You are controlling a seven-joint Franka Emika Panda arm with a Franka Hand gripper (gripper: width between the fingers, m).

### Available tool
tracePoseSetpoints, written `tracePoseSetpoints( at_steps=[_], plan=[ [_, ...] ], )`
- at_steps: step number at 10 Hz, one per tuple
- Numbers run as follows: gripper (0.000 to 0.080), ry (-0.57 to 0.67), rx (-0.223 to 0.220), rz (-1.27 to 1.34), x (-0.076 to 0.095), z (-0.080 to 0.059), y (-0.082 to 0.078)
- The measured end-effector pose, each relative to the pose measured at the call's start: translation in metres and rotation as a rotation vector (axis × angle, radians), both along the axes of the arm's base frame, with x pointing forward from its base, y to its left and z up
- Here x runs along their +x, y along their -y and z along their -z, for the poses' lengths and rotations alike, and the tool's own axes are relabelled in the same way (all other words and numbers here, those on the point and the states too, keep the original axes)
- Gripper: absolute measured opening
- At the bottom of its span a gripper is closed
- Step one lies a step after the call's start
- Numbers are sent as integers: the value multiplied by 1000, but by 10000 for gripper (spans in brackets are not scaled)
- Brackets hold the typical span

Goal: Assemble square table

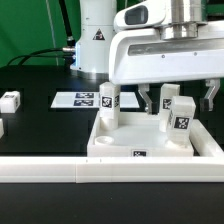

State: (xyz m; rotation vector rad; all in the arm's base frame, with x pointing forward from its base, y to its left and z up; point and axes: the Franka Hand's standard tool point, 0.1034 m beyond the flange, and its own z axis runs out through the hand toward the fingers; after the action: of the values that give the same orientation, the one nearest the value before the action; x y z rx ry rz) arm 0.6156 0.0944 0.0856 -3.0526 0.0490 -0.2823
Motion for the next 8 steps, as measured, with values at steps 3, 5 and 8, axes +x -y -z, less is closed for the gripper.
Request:
tracePoseSetpoints(
  at_steps=[3,5,8],
  plan=[
    [649,-239,10,-38,-8,0,5],
    [649,-237,7,-30,-1,-1,3],
    [384,-239,3,-18,-2,-1,1]
  ],
)
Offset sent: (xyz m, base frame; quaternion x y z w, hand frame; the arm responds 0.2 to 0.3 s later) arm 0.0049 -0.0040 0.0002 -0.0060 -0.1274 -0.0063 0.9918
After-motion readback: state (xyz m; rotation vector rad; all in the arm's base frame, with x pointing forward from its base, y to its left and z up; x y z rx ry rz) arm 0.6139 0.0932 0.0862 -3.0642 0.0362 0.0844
